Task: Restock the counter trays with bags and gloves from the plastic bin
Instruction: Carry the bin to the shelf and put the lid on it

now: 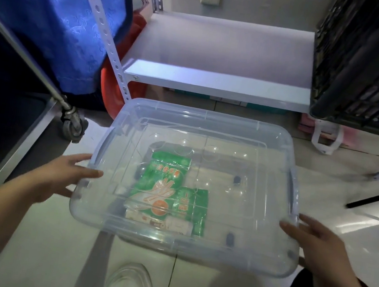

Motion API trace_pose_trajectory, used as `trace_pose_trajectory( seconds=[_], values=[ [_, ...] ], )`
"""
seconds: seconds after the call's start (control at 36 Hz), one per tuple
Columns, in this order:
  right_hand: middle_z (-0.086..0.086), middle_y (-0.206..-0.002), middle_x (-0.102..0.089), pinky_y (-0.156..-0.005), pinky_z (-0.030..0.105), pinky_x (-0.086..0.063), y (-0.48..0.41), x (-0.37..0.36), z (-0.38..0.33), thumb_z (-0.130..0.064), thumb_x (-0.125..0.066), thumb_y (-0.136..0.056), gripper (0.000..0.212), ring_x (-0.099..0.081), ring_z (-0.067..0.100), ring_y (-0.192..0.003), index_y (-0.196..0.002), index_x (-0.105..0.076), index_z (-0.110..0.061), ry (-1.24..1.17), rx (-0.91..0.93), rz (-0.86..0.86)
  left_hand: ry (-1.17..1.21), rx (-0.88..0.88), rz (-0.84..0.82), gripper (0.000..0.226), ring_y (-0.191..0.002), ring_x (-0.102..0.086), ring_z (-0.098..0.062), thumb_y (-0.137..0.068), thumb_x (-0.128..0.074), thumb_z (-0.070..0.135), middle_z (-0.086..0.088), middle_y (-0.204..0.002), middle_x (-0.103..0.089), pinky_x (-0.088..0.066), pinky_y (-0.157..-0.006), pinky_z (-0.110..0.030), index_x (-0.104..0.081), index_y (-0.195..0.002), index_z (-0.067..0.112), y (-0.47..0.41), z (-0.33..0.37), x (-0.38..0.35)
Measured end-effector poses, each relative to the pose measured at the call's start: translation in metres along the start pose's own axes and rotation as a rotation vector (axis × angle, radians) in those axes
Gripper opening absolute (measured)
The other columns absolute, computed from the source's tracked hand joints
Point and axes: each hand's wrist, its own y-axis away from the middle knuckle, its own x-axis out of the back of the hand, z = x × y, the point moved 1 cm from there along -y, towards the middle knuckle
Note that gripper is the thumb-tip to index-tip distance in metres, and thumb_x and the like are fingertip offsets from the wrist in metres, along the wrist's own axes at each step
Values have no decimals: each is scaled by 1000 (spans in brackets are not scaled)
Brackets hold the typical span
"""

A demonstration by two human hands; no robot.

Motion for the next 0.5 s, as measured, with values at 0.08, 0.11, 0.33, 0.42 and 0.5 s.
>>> trace_pose_trajectory(
  seconds=[0.08, 0.11, 0.33, 0.42, 0.5],
  values=[
    [1, -84, -78, -52, 25, -55, 23, 1, 12, 2, -74, -76, 28, -74, 14, -69, -100, -73, -13, -43, -46, -44, 74, 20, -59, 42, -94, -75, -18, -74, -81, 27, 1, -104, -78, -58, -70, -37, -70, -114, 33, 27, -26, 0],
    [2, -83, -78, -53, 26, -56, 28, 2, 14, 4, -72, -78, 25, -74, 16, -69, -97, -74, -13, -64, -65, -63, 134, 20, -69, 48, -97, -74, -20, -69, -82, 29, -1, -108, -77, -58, -75, -40, -70, -116, 29, 34, -35, -3],
    [7, -97, -77, -66, 39, -53, 36, -1, 1, 0, -69, -78, 40, -68, 30, -84, -110, -69, -24, -228, -228, -154, 591, 16, -83, 47, -107, -66, -30, -71, -69, 8, -1, -120, -72, -59, -69, -47, -72, -112, 31, 53, -50, -26],
    [3, -92, -78, -58, 41, -56, 40, 0, -18, 2, -67, -79, 42, -68, 31, -86, -109, -70, -27, -317, -229, -169, 648, 1, -89, 51, -107, -65, -30, -70, -65, 6, 0, -125, -69, -58, -69, -46, -71, -113, 32, 62, -38, -24],
    [4, -100, -77, -68, 49, -55, 49, 6, -42, 2, -71, -72, 46, -68, 31, -92, -109, -71, -26, -349, -228, -186, 667, -47, -93, 55, -112, -65, -30, -74, -62, 5, 0, -132, -66, -58, -77, -47, -67, -122, 32, 80, -28, -11]
  ],
)
